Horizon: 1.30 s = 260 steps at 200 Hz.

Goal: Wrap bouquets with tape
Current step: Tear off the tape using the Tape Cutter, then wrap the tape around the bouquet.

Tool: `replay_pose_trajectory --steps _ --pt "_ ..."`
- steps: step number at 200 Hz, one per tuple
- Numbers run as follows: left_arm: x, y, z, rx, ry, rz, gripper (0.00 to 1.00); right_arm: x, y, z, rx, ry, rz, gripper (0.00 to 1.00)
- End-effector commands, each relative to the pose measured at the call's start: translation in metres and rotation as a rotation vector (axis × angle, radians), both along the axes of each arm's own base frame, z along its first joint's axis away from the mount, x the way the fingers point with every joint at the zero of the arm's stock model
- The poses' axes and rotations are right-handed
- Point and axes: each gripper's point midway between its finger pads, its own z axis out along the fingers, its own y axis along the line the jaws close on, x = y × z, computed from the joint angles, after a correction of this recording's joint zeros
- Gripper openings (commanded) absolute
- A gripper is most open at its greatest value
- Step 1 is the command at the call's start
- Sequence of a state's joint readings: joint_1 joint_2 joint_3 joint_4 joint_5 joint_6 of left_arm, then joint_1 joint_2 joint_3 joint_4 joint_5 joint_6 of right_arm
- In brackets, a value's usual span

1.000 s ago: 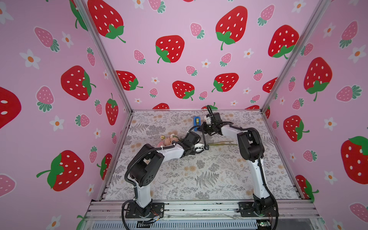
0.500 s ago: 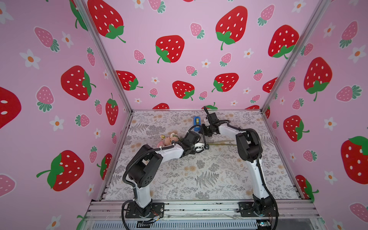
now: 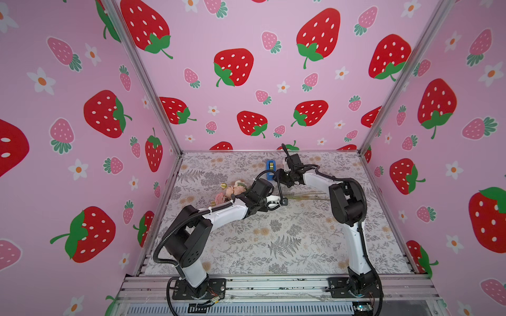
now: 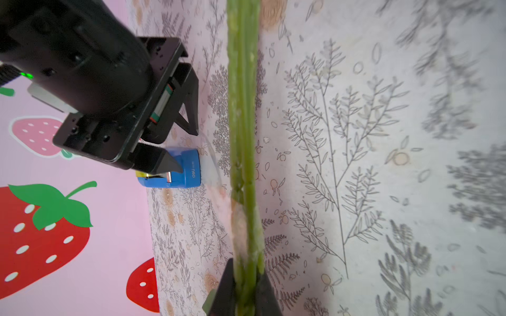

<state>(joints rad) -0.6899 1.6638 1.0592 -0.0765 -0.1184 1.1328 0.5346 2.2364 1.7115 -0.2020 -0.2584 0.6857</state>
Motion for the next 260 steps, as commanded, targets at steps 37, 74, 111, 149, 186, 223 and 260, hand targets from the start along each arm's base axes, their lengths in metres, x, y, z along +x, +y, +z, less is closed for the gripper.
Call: replay_pose_trajectory --steps 37,74,111,149,186,223,260 --pt "-0.053 -0.003 0.073 -0.106 0.05 -0.234 0.0 0.023 -0.086 0.158 -0.155 -0.396 0.093 0.63" --pt "-0.066 0.008 0.096 -0.123 0.042 -0.32 0.0 -0.018 -0.132 0.204 -0.267 -0.462 0.233 0.63" --pt "-0.05 0.02 0.107 -0.017 -0.083 -0.352 0.0 -0.113 -0.105 0.234 0.034 -0.481 0.436 0.63" --pt "-0.034 0.024 0.116 0.076 -0.184 -0.403 0.0 -0.199 -0.088 0.233 0.028 -0.525 0.667 0.68" --pt "-0.03 0.017 0.136 0.098 -0.259 -0.461 0.0 -0.238 -0.083 0.204 -0.106 -0.533 0.809 0.78" --pt "-0.027 0.016 0.146 0.128 -0.3 -0.492 0.0 -0.251 -0.073 0.171 -0.142 -0.415 0.892 0.79" --pt "-0.026 0.016 0.155 0.141 -0.323 -0.501 0.0 -0.25 -0.063 0.146 -0.193 -0.369 0.917 0.79"
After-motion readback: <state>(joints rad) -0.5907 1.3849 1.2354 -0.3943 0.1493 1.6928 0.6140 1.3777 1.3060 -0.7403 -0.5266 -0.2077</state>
